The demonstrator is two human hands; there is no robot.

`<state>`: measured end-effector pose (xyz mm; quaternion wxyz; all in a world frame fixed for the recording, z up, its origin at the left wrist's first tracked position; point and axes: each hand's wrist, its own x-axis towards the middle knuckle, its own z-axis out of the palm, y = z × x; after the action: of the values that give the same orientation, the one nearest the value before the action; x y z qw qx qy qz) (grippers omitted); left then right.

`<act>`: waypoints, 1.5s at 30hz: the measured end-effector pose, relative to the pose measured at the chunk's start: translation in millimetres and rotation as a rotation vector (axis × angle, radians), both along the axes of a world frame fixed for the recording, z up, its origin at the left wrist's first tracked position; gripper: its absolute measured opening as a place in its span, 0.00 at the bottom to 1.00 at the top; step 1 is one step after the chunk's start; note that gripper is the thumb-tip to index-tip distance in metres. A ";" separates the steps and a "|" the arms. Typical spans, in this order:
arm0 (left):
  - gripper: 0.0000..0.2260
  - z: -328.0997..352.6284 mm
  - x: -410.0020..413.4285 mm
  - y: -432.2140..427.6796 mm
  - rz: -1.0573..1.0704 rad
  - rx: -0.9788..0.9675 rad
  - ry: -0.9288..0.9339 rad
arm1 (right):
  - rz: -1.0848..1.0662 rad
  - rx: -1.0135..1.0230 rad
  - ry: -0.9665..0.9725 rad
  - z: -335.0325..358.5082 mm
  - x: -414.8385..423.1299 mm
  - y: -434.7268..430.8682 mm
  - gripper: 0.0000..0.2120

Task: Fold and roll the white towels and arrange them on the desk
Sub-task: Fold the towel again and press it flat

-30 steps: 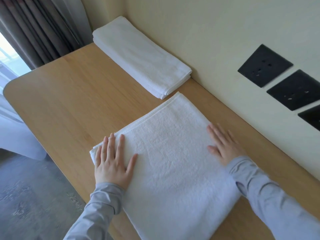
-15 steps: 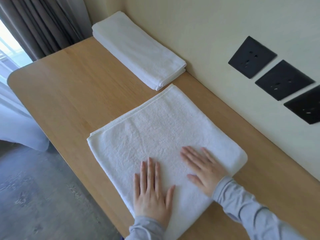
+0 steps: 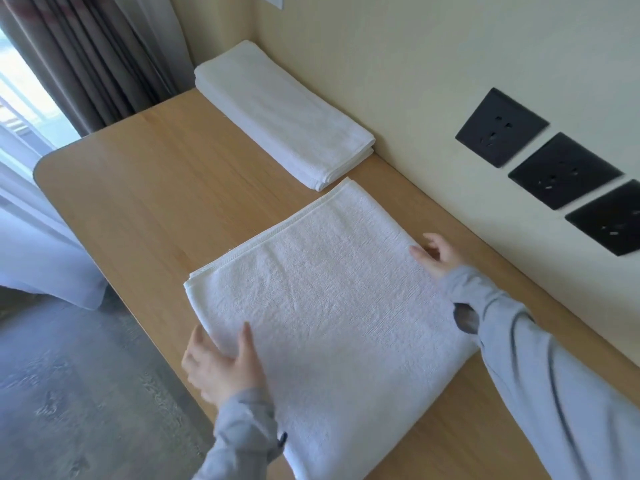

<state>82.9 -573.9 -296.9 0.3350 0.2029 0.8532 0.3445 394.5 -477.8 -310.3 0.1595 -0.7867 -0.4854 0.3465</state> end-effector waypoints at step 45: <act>0.33 -38.2 100.0 -49.8 -1.872 0.295 0.848 | -0.120 0.057 -0.576 -25.6 -57.4 -314.2 0.27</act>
<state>182.9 -623.7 -335.0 0.1128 0.9279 0.3515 -0.0522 337.2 -792.0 -336.0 0.0573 -0.8752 -0.4727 0.0849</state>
